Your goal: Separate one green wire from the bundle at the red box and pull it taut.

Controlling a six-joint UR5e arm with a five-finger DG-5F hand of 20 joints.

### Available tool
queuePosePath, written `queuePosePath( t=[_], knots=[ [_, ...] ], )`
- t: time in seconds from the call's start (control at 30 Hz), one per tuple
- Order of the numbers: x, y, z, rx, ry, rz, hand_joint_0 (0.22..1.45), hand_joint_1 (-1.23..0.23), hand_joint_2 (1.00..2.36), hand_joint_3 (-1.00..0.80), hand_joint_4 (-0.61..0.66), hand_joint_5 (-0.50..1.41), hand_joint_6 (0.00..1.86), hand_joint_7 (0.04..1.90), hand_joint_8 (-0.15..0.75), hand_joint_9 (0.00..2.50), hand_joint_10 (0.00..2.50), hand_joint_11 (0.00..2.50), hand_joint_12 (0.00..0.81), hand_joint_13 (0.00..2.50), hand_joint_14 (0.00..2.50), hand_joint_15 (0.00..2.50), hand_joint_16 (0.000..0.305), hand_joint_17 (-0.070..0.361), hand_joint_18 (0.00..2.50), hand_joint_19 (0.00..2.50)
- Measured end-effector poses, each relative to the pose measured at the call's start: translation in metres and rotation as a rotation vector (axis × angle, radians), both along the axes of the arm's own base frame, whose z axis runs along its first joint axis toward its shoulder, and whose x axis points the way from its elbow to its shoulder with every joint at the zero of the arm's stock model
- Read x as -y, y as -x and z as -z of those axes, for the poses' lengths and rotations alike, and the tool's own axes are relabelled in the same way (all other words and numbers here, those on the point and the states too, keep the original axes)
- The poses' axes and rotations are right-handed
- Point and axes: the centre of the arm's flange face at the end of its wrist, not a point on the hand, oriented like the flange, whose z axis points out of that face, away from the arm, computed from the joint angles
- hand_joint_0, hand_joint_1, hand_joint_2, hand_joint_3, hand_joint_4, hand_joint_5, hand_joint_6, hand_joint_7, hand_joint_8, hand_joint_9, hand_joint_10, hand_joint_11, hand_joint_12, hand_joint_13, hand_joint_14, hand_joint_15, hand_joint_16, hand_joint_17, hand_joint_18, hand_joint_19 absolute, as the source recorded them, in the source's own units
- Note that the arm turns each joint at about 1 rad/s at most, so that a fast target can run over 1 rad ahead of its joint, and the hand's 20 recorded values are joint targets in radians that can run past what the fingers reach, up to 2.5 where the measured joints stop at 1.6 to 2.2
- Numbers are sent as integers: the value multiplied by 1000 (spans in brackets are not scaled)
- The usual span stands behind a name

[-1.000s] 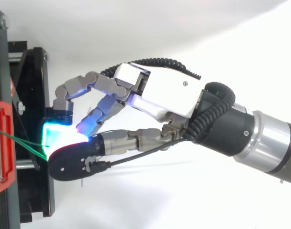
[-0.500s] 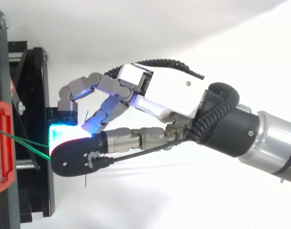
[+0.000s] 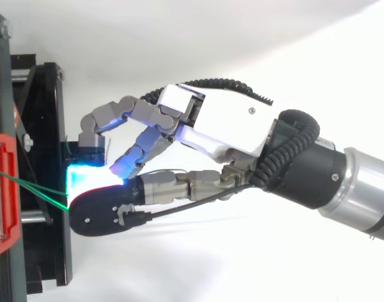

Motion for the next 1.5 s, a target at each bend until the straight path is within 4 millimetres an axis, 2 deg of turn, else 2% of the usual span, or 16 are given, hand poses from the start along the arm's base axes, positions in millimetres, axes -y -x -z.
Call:
queuePosePath(
  t=[0.13, 0.23, 0.4, 0.53, 0.77, 0.87, 0.93, 0.97, 1.3, 1.5],
  knots=[
    [0, 0, -1, 0, 1, 0, 502, -539, 1000, -500, 131, -142, 868, 1034, 286, 1241, 17, 909, 380, 1038, 20, 561, 57, 127, 887, 389],
    [-1, 0, -1, 1, 1, 0, 490, -544, 1000, -500, 139, -140, 866, 1040, 295, 1252, 19, 913, 386, 1044, 20, 559, 58, 129, 893, 384],
    [0, 0, -1, 1, 0, 0, 534, -728, 1000, -500, 129, -145, 867, 1102, 280, 1231, 20, 911, 374, 1028, 19, 568, 55, 123, 861, 397],
    [0, 0, -1, 2, 0, 0, 599, -804, 1010, -361, 94, -150, 883, 1116, 266, 1202, 21, 930, 361, 1013, 21, 562, 52, 116, 840, 400],
    [0, 0, -1, 2, 0, 0, 605, -812, 1018, -163, -12, -137, 918, 1129, 281, 1227, 21, 924, 367, 1032, 19, 554, 53, 119, 881, 382],
    [0, -1, -1, 5, -1, 1, 597, -797, 1015, -267, 48, -144, 903, 1103, 268, 1221, 21, 923, 354, 1023, 20, 566, 51, 114, 859, 396],
    [0, -1, -1, 6, -1, 1, 582, -765, 1003, -454, 87, -141, 898, 1032, 271, 1224, 21, 920, 358, 1022, 20, 561, 51, 115, 862, 394],
    [0, -1, -1, 6, -1, 1, 575, -750, 1001, -488, 94, -141, 895, 1031, 273, 1226, 20, 915, 360, 1025, 20, 564, 51, 115, 863, 400],
    [0, -1, -1, 5, 0, 2, 547, -681, 1000, -500, 114, -136, 872, 1080, 275, 1243, 21, 915, 368, 1037, 19, 566, 52, 118, 874, 397],
    [0, 0, -1, 3, 0, 2, 591, -769, 1014, -271, 68, -136, 894, 1151, 276, 1242, 20, 914, 365, 1035, 21, 561, 51, 116, 870, 392]
  ],
)
